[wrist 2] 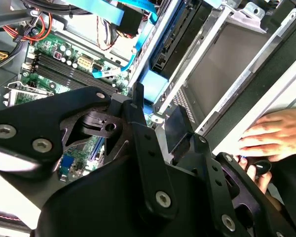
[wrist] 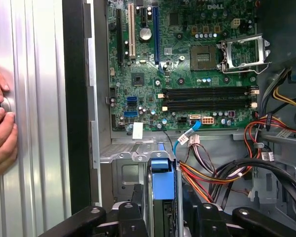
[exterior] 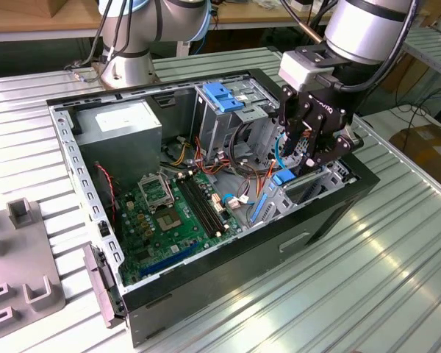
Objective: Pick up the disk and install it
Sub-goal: 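Insert the disk into the insertion slot, then insert the first disk wire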
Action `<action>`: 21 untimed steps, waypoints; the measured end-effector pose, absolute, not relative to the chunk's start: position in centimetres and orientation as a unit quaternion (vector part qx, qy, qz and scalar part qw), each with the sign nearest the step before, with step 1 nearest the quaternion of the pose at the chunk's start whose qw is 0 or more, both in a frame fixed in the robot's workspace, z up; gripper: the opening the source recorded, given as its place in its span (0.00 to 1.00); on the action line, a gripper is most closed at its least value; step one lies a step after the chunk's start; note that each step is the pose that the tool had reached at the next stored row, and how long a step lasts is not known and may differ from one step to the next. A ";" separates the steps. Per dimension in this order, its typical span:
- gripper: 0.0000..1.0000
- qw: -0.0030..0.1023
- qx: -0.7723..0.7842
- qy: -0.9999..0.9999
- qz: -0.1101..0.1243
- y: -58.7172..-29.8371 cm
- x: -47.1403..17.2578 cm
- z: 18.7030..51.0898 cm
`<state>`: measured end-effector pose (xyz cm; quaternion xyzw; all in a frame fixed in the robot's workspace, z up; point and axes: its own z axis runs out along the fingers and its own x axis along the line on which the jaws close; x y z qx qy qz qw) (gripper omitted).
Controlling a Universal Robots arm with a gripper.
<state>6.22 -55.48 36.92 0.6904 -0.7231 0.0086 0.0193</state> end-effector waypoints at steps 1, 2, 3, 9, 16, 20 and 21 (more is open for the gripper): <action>0.43 0.019 0.690 -0.723 0.009 -55.5 6.2 36.9; 0.36 0.019 0.690 -0.723 0.009 -55.5 6.2 36.9; 0.36 0.019 0.690 -0.723 0.009 -55.5 6.2 36.9; 0.12 0.019 0.690 -0.723 0.009 -55.5 6.6 36.9; 0.11 0.019 0.690 -0.723 0.009 -55.5 7.0 36.9; 0.11 0.019 0.690 -0.723 0.009 -55.5 7.0 36.9; 0.11 0.019 0.690 -0.723 0.009 -55.5 7.0 36.9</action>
